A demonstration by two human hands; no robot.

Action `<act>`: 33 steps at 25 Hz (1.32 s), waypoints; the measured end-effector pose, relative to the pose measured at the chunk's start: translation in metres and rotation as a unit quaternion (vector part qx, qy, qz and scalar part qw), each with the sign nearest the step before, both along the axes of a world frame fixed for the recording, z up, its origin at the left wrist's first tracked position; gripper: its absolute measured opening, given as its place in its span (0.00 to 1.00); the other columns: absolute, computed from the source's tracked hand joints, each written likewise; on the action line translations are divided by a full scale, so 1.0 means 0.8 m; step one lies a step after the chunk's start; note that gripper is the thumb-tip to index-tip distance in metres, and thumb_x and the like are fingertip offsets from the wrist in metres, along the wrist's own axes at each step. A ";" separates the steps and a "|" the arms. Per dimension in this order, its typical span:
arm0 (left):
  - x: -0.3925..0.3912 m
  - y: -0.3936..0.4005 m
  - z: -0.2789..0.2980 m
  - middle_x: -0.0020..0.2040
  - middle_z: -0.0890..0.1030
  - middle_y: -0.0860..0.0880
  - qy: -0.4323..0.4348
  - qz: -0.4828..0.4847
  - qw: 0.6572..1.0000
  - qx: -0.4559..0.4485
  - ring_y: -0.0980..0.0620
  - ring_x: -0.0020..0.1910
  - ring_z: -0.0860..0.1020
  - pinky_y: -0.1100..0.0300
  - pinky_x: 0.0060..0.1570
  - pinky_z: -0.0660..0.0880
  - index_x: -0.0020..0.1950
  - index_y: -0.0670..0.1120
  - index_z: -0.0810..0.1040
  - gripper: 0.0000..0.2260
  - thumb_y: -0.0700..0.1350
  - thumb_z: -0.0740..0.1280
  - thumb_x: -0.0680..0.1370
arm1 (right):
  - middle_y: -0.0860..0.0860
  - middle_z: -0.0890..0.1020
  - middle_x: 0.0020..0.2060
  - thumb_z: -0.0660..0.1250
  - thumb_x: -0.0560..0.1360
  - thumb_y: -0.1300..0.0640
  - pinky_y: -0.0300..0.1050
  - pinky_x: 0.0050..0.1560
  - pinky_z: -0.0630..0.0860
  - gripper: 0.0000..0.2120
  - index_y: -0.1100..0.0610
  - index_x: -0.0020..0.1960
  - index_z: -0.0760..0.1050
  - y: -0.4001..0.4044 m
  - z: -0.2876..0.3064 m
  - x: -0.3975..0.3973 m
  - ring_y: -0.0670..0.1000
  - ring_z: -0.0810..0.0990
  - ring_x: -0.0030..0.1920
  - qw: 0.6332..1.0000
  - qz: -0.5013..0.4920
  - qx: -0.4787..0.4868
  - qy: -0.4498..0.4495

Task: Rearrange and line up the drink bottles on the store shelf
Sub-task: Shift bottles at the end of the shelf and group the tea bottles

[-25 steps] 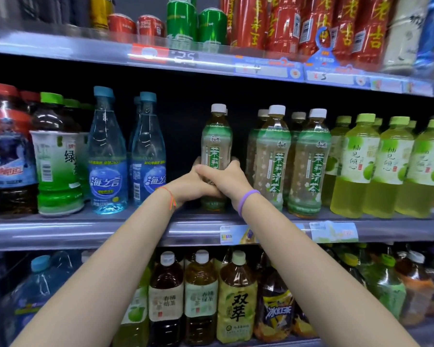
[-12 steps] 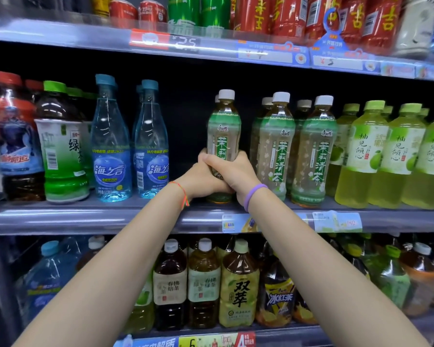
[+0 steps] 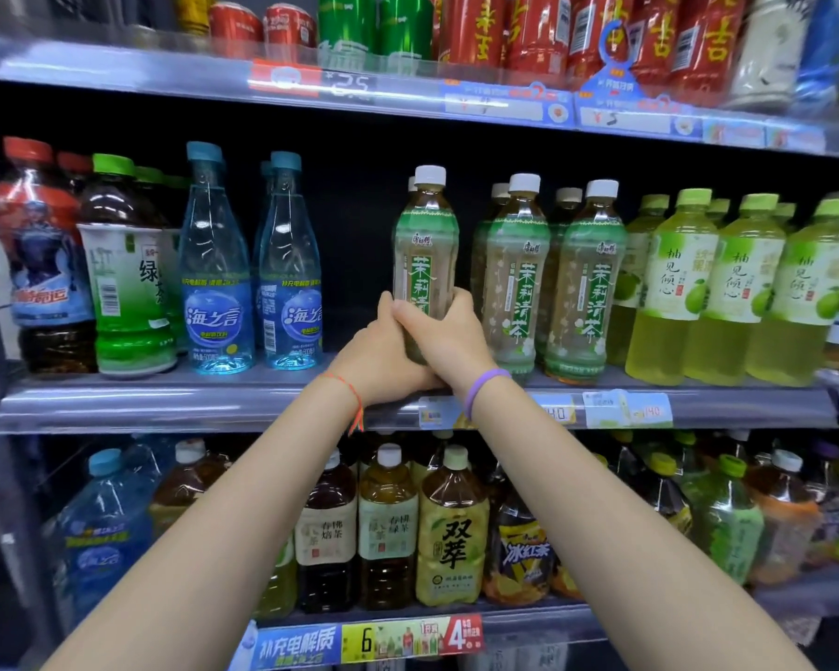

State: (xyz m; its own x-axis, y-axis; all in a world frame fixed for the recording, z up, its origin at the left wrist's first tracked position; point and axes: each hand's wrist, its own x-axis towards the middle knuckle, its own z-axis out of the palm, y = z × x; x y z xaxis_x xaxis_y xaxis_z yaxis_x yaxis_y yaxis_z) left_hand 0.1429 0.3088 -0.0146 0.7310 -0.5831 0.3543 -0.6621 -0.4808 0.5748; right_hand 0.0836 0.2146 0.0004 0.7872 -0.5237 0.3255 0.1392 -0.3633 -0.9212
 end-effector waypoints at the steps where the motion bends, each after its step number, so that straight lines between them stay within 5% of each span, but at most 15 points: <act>1: -0.007 0.006 -0.001 0.61 0.77 0.50 -0.044 0.022 0.999 0.020 0.47 0.57 0.78 0.44 0.57 0.76 0.78 0.46 0.50 0.55 0.64 0.70 0.58 | 0.53 0.69 0.71 0.69 0.73 0.47 0.52 0.69 0.69 0.40 0.55 0.78 0.54 0.008 -0.002 -0.008 0.54 0.71 0.68 0.999 -0.013 -0.034 -0.021; 3: -0.010 0.015 -0.004 0.57 0.77 0.54 -0.133 0.054 0.989 0.027 0.47 0.55 0.78 0.45 0.51 0.76 0.70 0.52 0.63 0.40 0.64 0.65 0.61 | 0.54 0.64 0.73 0.65 0.75 0.57 0.53 0.72 0.64 0.34 0.58 0.77 0.54 0.025 -0.007 -0.024 0.54 0.65 0.72 0.978 -0.071 -0.139 -0.139; 6: -0.017 0.030 -0.019 0.47 0.78 0.55 -0.238 0.084 0.965 -0.071 0.52 0.48 0.76 0.53 0.44 0.72 0.53 0.55 0.76 0.11 0.55 0.64 0.73 | 0.56 0.72 0.63 0.61 0.70 0.65 0.54 0.67 0.68 0.23 0.62 0.66 0.70 0.041 -0.011 -0.035 0.54 0.70 0.66 0.894 -0.113 -0.269 -0.341; 8: -0.020 0.045 -0.025 0.45 0.79 0.52 -0.255 0.103 0.950 -0.149 0.52 0.45 0.75 0.56 0.42 0.69 0.49 0.50 0.80 0.05 0.47 0.65 0.77 | 0.56 0.74 0.56 0.60 0.68 0.66 0.51 0.63 0.70 0.17 0.63 0.57 0.74 0.052 -0.015 -0.030 0.54 0.73 0.61 0.875 -0.094 -0.288 -0.377; 13: 0.008 0.106 -0.027 0.46 0.77 0.48 -0.294 0.169 0.921 -0.193 0.46 0.47 0.76 0.52 0.46 0.74 0.47 0.46 0.81 0.08 0.44 0.63 0.74 | 0.49 0.75 0.51 0.63 0.73 0.65 0.43 0.52 0.73 0.12 0.57 0.55 0.72 0.092 -0.020 0.009 0.48 0.74 0.50 0.955 0.013 -0.217 -0.203; 18: 0.029 0.152 -0.032 0.50 0.78 0.46 -0.261 0.127 0.939 -0.185 0.46 0.49 0.77 0.52 0.49 0.73 0.54 0.42 0.79 0.13 0.41 0.60 0.73 | 0.55 0.75 0.61 0.72 0.73 0.50 0.41 0.49 0.67 0.32 0.61 0.70 0.61 0.126 0.000 0.065 0.54 0.75 0.58 0.982 0.017 -0.187 0.024; 23: 0.026 0.160 -0.035 0.70 0.74 0.43 -0.159 0.084 0.965 -0.192 0.45 0.68 0.71 0.55 0.66 0.66 0.73 0.41 0.68 0.23 0.35 0.57 0.78 | 0.54 0.78 0.52 0.75 0.70 0.49 0.43 0.43 0.68 0.28 0.60 0.58 0.64 0.143 0.001 0.094 0.53 0.76 0.46 0.988 -0.032 -0.151 0.021; 28: 0.034 0.148 -0.015 0.79 0.58 0.48 -0.063 0.010 0.985 -0.161 0.52 0.78 0.55 0.64 0.71 0.52 0.80 0.44 0.54 0.29 0.35 0.57 0.79 | 0.56 0.76 0.56 0.73 0.64 0.49 0.53 0.51 0.77 0.33 0.60 0.61 0.61 0.132 -0.007 0.080 0.59 0.78 0.53 0.981 -0.105 -0.165 0.011; 31: 0.039 0.142 -0.010 0.75 0.66 0.45 -0.090 0.021 0.974 -0.205 0.48 0.75 0.62 0.64 0.71 0.55 0.76 0.42 0.64 0.26 0.34 0.57 0.77 | 0.57 0.73 0.60 0.71 0.66 0.50 0.55 0.55 0.76 0.39 0.60 0.70 0.56 0.123 -0.011 0.064 0.61 0.75 0.58 0.971 -0.144 -0.190 0.007; 33: 0.041 0.141 -0.011 0.65 0.74 0.42 -0.207 0.048 0.940 -0.266 0.45 0.67 0.71 0.54 0.70 0.65 0.66 0.40 0.75 0.21 0.34 0.59 0.73 | 0.58 0.72 0.62 0.70 0.66 0.49 0.55 0.55 0.75 0.43 0.59 0.73 0.52 0.124 -0.017 0.057 0.61 0.74 0.60 0.962 -0.160 -0.222 -0.017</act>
State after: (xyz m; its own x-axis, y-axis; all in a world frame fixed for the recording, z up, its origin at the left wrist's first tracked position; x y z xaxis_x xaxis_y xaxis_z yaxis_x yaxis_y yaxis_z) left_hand 0.1756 0.4218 -0.0236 0.5059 -0.1806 0.8435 -0.8505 -0.2674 0.4528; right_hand 0.1288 0.3135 -0.0136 0.5939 -0.5411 0.5954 -0.0180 -0.7488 -0.6626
